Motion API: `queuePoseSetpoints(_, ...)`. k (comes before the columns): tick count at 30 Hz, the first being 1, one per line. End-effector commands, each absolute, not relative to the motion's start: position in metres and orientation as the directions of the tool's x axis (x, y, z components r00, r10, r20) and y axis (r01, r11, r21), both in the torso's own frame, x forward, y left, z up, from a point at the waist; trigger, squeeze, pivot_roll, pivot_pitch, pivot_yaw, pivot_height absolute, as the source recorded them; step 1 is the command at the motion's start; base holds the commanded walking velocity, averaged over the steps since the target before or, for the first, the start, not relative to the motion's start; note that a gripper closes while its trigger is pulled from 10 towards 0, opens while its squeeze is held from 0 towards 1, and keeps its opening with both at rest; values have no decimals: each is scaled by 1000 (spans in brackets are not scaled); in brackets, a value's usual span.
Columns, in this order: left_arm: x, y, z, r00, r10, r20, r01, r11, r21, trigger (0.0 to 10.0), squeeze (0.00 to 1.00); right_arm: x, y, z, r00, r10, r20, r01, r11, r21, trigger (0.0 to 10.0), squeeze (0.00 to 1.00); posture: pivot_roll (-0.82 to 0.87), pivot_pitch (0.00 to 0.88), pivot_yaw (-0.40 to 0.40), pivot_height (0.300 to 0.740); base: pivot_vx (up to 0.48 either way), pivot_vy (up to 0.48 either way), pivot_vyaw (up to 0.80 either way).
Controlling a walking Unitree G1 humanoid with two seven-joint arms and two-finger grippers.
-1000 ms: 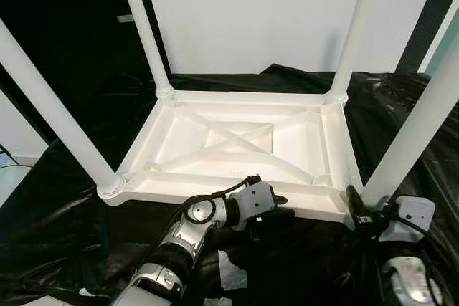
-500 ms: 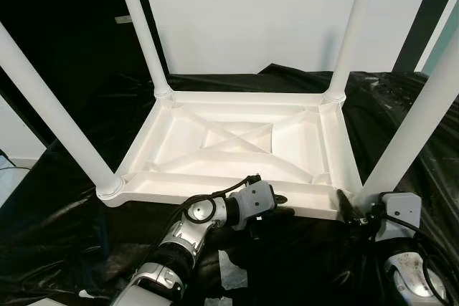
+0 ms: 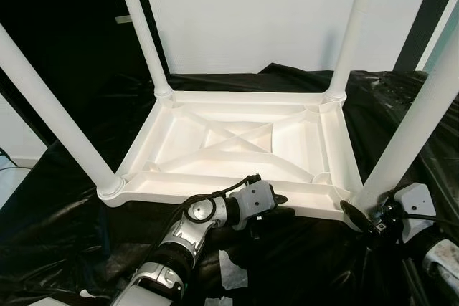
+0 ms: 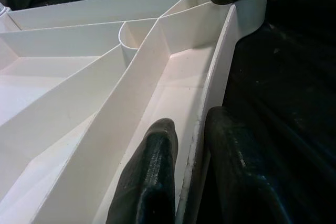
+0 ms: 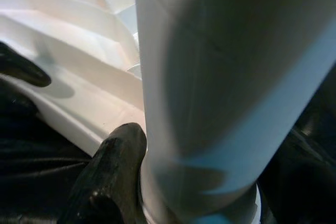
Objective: Building children table
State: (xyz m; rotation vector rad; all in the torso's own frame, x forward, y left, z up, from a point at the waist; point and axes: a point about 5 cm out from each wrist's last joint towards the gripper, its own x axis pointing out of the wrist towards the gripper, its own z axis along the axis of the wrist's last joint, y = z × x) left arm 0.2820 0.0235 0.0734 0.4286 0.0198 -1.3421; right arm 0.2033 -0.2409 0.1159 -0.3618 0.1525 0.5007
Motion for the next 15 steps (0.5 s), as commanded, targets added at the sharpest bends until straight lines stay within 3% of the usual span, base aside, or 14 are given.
queuePoseSetpoints(1, 272, 30, 39, 317, -874, -367, 945, 257, 205, 10000, 0, 194, -229, 100, 777, 544, -316, -618, 755, -219, 0, 0, -99, 0, 59, 740, 0, 0, 0)
queuePoseSetpoints(7, 272, 30, 39, 315, -875, -367, 945, 255, 204, 10000, 0, 190, -230, 92, 773, 535, -341, -607, 780, -154, 0, 0, -101, 0, 61, 740, 0, 0, 0)
queuePoseSetpoints(11, 271, 30, 39, 314, -875, -368, 946, 253, 203, 10000, 0, 191, -217, 90, 837, 480, -263, -522, 844, -124, 0, 0, -102, 0, 61, 740, 0, 0, 0)
queuePoseSetpoints(14, 271, 30, 39, 313, -875, -369, 946, 253, 203, 10000, 0, 193, -204, 88, 907, 379, -185, -402, 910, -102, 0, 0, -102, 0, 62, 740, 0, 0, 0)
queuePoseSetpoints(15, 271, 30, 39, 313, -875, -369, 946, 252, 204, 10000, 0, 194, -198, 84, 976, 186, -111, -195, 978, -72, 980, 0, -99, 0, 62, 740, 0, 0, 0)
